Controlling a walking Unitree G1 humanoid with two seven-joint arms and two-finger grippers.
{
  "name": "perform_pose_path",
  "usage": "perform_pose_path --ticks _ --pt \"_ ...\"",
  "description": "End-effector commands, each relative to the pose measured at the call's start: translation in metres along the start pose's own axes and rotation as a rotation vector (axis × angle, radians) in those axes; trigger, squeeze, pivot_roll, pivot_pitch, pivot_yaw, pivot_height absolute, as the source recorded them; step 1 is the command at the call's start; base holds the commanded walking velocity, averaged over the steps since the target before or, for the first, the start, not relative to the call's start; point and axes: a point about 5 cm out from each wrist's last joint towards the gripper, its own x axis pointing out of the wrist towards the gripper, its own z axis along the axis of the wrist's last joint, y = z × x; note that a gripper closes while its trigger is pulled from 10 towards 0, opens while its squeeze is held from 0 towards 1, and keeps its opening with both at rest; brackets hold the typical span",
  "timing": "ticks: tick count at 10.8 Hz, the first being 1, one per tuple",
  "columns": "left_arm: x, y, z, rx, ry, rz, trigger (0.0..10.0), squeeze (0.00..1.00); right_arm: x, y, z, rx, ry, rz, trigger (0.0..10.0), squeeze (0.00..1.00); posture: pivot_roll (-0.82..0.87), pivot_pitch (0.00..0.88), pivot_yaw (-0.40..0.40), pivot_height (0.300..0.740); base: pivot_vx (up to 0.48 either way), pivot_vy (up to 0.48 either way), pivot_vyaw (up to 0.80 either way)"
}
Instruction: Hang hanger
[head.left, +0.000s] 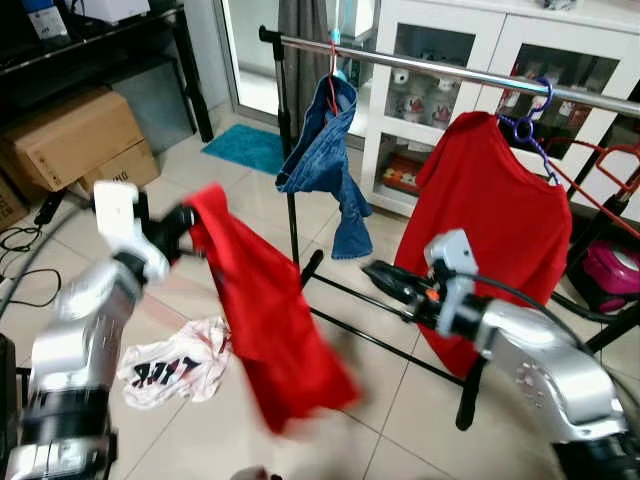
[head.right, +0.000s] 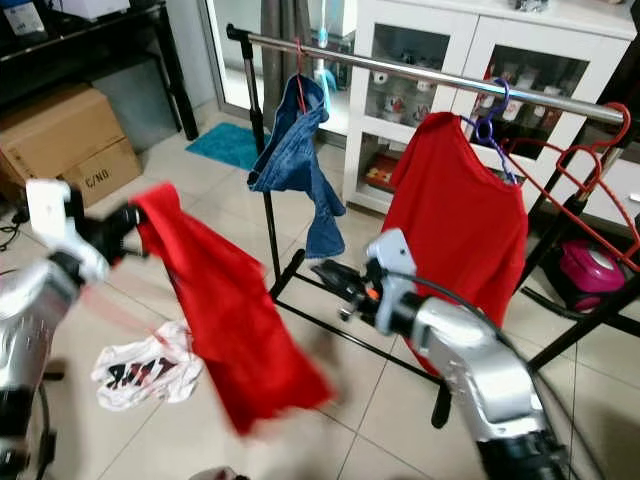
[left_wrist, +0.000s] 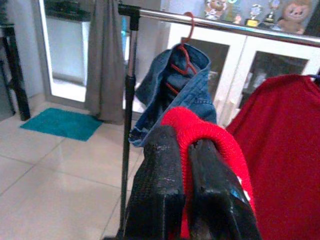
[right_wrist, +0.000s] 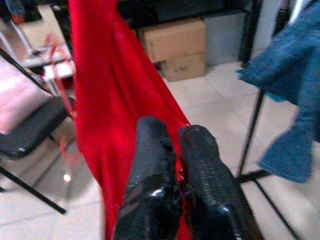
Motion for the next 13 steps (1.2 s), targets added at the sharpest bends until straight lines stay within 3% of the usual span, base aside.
perform_pose_path --ticks 1,4,8,10,13 --pt "0.003 0.002 0.007 0.006 -0.014 0.030 0.0 0.00 0.000 0.004 -0.001 -0.021 0.013 0.027 10.0 1.00 -0.06 0.000 0.069 0.740 0.000 0.000 0.00" --pt "0.013 -0.007 0.018 0.048 -0.009 0.070 0.0 0.00 0.003 0.014 -0.008 -0.110 0.095 0.103 10.0 1.00 -0.06 0.000 0.062 0.740 0.000 0.000 0.00" --pt "0.017 -0.008 0.018 0.085 0.025 0.074 0.0 0.00 0.007 0.015 -0.012 -0.142 0.134 0.108 10.0 1.00 -0.06 0.000 0.069 0.740 0.000 0.000 0.00" --pt "0.020 -0.008 0.018 0.100 0.043 0.079 0.0 0.00 0.009 0.014 -0.015 -0.133 0.154 0.090 10.0 1.00 -0.06 0.000 0.069 0.740 0.000 0.000 0.00" --pt "0.033 -0.016 0.029 0.107 0.034 0.079 0.0 0.00 0.036 0.007 -0.022 -0.053 0.217 -0.015 10.0 1.00 -0.06 0.000 0.079 0.740 0.000 0.000 0.00"
